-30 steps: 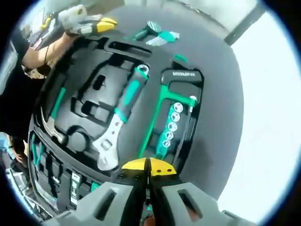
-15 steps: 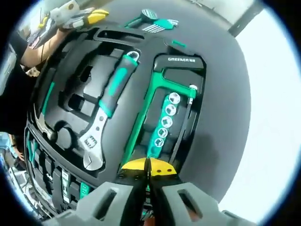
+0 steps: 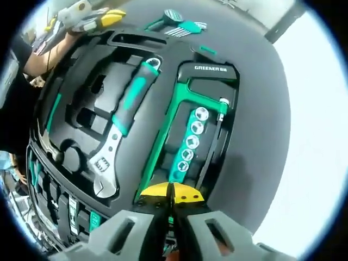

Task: Pick up the tools and put them into their designated positions in the toolbox.

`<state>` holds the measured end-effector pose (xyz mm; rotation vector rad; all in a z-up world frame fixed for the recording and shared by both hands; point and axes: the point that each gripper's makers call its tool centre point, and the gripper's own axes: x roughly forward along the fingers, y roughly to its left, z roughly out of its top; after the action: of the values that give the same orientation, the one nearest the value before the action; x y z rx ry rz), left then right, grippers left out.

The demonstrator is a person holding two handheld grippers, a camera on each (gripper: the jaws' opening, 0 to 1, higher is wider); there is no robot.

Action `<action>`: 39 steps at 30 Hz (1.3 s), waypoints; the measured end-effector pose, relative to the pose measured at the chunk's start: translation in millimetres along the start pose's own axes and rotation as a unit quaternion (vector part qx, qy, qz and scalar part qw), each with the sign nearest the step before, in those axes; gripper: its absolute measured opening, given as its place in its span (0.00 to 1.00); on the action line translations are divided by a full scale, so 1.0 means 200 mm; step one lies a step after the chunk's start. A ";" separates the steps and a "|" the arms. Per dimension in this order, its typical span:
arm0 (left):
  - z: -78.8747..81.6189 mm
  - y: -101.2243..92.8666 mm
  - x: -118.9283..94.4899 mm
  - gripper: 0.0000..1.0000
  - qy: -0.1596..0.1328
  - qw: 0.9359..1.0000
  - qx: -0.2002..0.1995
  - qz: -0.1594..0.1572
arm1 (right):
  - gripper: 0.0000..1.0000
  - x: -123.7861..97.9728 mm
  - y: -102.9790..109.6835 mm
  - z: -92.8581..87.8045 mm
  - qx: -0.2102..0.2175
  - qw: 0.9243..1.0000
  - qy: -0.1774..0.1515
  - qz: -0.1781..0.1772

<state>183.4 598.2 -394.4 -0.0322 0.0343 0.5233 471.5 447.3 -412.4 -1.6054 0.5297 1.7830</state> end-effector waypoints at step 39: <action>-0.01 -0.03 -0.01 0.09 0.015 1.000 -0.016 -0.007 | 0.06 -0.27 1.25 -0.47 0.086 0.992 -0.064 -0.060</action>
<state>183.9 592.3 -396.9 -0.0705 0.0549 0.5084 361.9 198.9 -409.2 -1.3668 0.5018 1.6898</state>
